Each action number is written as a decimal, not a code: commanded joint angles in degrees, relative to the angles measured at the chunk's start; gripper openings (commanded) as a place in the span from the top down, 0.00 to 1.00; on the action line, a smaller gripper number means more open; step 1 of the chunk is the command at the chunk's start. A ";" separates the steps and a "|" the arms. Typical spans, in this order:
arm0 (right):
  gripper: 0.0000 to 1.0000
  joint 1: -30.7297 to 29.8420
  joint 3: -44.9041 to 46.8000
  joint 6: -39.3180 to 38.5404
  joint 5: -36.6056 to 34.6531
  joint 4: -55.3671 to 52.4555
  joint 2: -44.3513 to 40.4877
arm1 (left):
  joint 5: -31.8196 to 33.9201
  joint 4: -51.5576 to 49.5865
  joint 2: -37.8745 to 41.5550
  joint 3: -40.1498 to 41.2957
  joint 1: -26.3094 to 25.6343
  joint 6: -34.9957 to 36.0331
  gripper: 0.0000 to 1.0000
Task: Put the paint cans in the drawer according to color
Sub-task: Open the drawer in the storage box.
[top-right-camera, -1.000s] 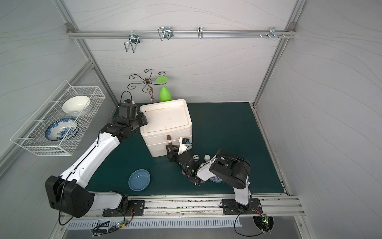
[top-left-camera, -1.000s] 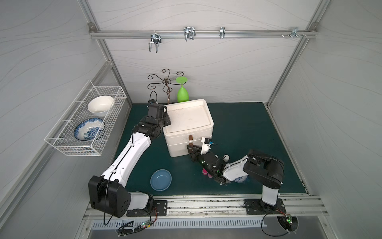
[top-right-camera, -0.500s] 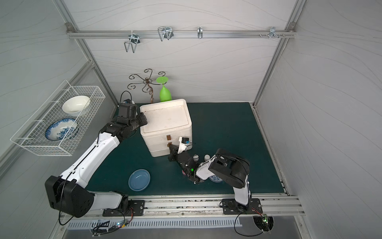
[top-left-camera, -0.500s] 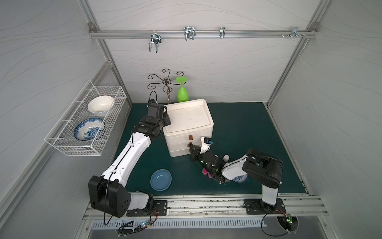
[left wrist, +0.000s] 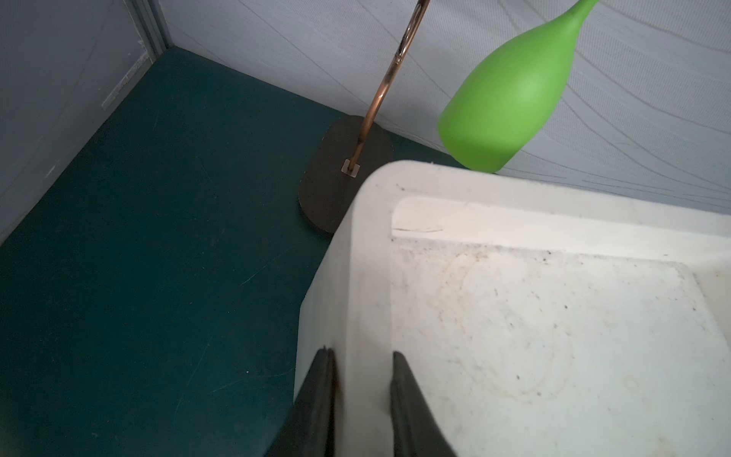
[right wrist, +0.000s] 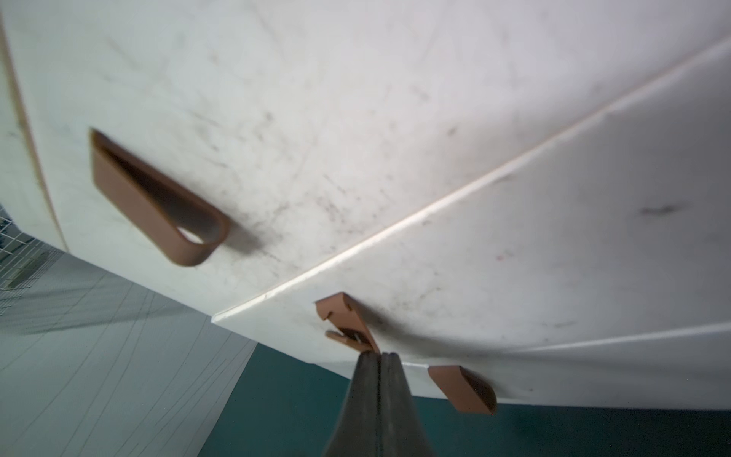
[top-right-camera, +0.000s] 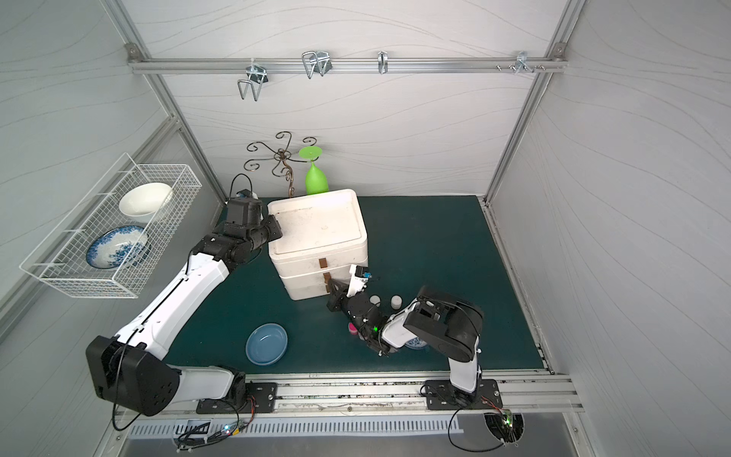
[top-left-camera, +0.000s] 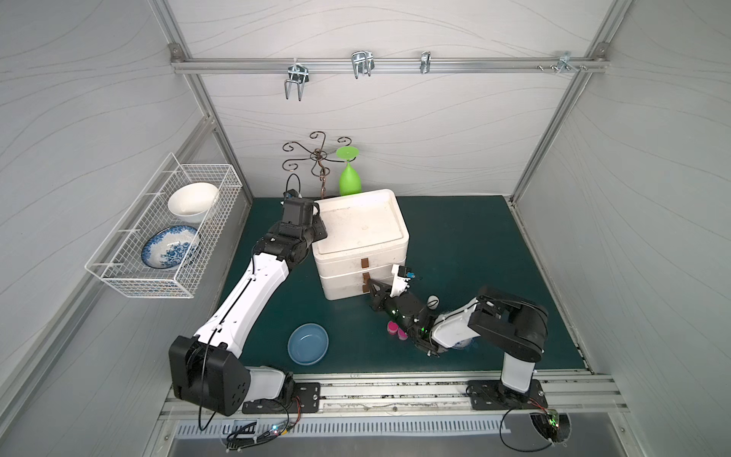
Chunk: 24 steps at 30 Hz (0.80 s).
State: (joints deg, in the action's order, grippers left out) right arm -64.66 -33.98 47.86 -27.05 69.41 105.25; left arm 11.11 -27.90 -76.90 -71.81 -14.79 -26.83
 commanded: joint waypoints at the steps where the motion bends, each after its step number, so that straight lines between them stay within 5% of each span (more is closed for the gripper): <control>1: 1.00 -0.69 4.42 2.48 -0.84 -4.74 -0.84 | -10.97 1.71 0.31 0.58 -1.85 -7.01 0.95; 24: 1.00 -11.93 9.35 1.97 -4.71 -18.54 -16.65 | -10.58 2.13 -0.13 0.82 -1.83 -7.36 0.95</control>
State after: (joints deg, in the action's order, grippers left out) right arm -75.44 -25.61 50.92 -31.16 56.80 89.73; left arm 9.26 -27.62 -76.90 -71.75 -15.79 -26.65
